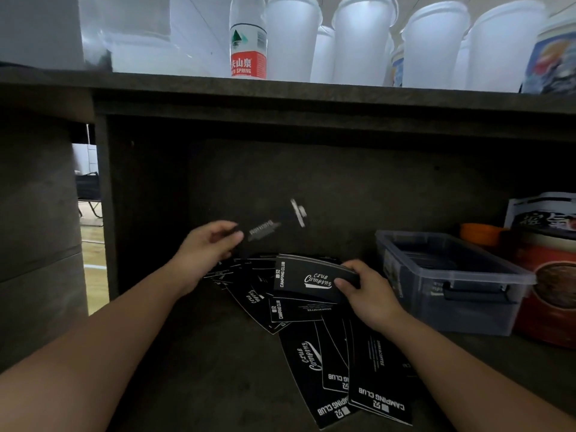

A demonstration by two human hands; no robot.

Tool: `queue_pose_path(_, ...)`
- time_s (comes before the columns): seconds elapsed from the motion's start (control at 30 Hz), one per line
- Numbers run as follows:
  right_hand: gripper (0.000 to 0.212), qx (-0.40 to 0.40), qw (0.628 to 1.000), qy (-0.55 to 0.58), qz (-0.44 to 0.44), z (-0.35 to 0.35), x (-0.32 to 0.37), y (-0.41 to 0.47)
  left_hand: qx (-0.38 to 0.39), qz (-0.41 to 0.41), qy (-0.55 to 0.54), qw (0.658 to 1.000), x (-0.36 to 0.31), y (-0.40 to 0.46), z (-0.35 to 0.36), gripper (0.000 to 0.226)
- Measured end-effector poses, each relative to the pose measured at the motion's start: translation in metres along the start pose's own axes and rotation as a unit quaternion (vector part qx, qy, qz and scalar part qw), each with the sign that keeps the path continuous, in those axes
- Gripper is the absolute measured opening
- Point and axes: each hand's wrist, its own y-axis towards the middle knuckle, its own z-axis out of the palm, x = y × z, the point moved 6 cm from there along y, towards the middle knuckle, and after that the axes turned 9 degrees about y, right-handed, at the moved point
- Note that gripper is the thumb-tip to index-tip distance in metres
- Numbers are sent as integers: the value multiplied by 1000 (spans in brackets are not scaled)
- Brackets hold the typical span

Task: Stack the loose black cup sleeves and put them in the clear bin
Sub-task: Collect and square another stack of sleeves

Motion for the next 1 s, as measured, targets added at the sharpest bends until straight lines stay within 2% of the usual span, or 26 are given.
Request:
queue_pose_path(0.07,11,3,1000,7,-4,0,-1,1,95,67,140,983,1,-7,23,13)
queue_pose_path(0.13,11,14,999,40,2,2,-3,2,124,103,267,950,11,-11,38,15)
queue_pose_path(0.17,12,18,998,58,5,3,-4,2,119,100,292,944,14,-12,43,14)
queue_pose_path(0.23,13,23,997,69,6,3,-3,2,79,90,281,952,14,-14,48,17)
queue_pose_path(0.3,12,29,997,74,4,4,-1,1,54,81,230,968,12,-17,55,29)
queue_pose_path(0.37,7,37,996,80,3,5,0,0,79,76,203,973,9,-23,67,48)
queue_pose_path(0.4,4,40,997,72,-1,5,1,-1,96,82,217,968,8,-25,72,55)
queue_pose_path(0.47,13,40,998,44,-15,5,1,0,99,118,278,948,8,-24,73,57)
queue_pose_path(0.53,18,38,999,33,-17,4,1,1,44,132,331,933,9,-15,55,53)
queue_pose_path(0.63,20,27,999,16,-19,2,1,3,-31,63,447,892,32,5,14,56)
queue_pose_path(0.73,18,33,999,20,-14,0,2,3,2,-109,555,825,66,10,-17,72)
queue_pose_path(0.8,17,38,999,22,-15,2,0,3,29,-216,564,796,79,1,-26,74)
queue_pose_path(0.9,19,36,999,28,-23,3,-1,4,-9,-263,536,802,77,1,-31,66)
queue_pose_path(1.0,18,38,999,22,-30,4,0,4,-12,-278,532,800,71,-1,-26,77)
